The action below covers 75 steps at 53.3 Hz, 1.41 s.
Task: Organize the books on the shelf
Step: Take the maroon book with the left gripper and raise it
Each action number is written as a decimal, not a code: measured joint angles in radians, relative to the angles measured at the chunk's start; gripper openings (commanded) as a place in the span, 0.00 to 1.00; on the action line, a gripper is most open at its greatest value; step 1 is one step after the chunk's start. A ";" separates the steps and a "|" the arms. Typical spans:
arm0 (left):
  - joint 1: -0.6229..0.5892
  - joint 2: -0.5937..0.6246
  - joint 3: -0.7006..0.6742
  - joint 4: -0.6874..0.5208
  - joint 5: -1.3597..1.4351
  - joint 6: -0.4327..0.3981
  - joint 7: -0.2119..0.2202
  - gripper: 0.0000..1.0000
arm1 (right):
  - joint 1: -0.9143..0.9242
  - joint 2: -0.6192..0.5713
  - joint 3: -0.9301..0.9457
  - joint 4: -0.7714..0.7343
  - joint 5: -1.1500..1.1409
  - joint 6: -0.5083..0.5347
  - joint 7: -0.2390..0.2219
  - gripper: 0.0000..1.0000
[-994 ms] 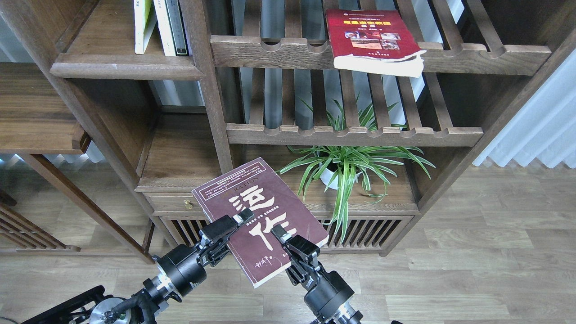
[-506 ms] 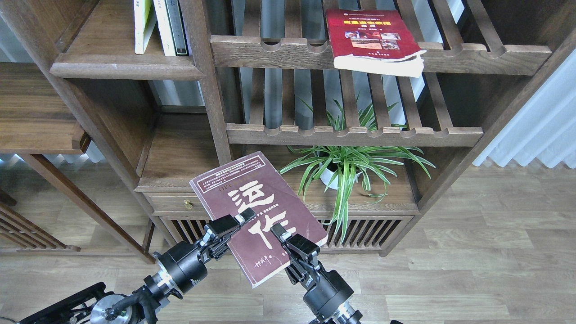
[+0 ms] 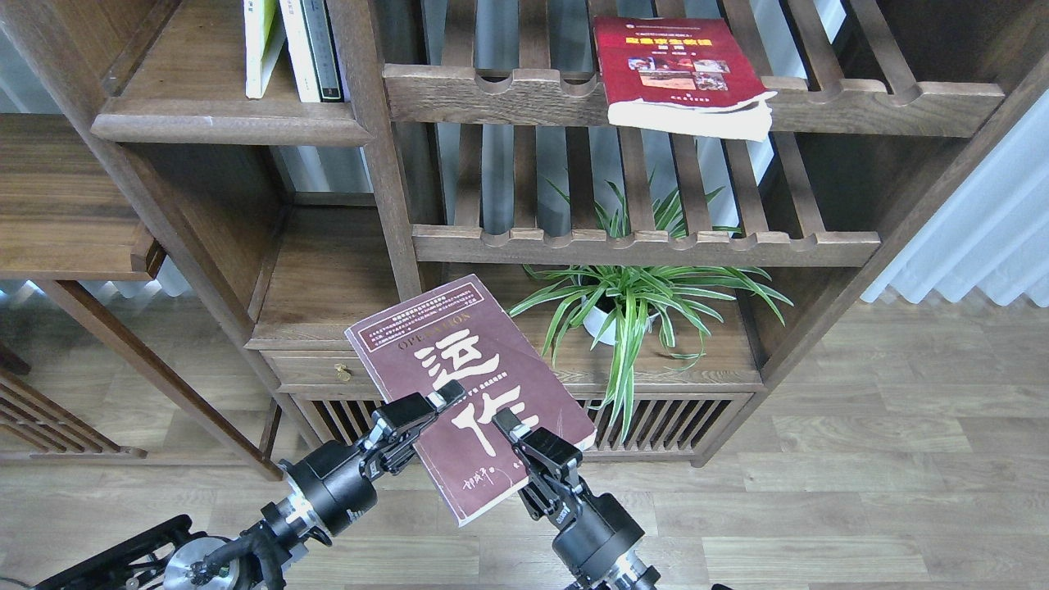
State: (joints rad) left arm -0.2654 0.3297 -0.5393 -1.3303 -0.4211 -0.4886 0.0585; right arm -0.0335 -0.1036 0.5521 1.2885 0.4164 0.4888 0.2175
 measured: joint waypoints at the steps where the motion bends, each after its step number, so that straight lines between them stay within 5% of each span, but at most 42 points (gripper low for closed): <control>1: 0.000 0.000 0.000 0.000 0.000 0.000 0.000 0.08 | -0.001 -0.001 0.000 0.000 0.000 0.000 0.000 0.53; 33: 0.000 0.008 -0.001 -0.007 0.000 0.000 0.000 0.08 | -0.006 -0.015 0.037 -0.030 0.014 0.000 0.000 0.93; 58: -0.060 0.089 -0.001 -0.050 0.051 0.000 0.001 0.09 | -0.011 -0.022 0.055 -0.117 0.035 0.000 0.001 0.96; 75: -0.218 0.157 -0.002 -0.051 0.086 0.000 0.000 0.09 | -0.003 0.002 0.081 -0.216 0.046 0.000 0.002 0.97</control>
State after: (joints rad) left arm -0.4836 0.4870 -0.5410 -1.3809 -0.3356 -0.4887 0.0583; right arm -0.0365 -0.1017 0.6331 1.0724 0.4620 0.4887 0.2191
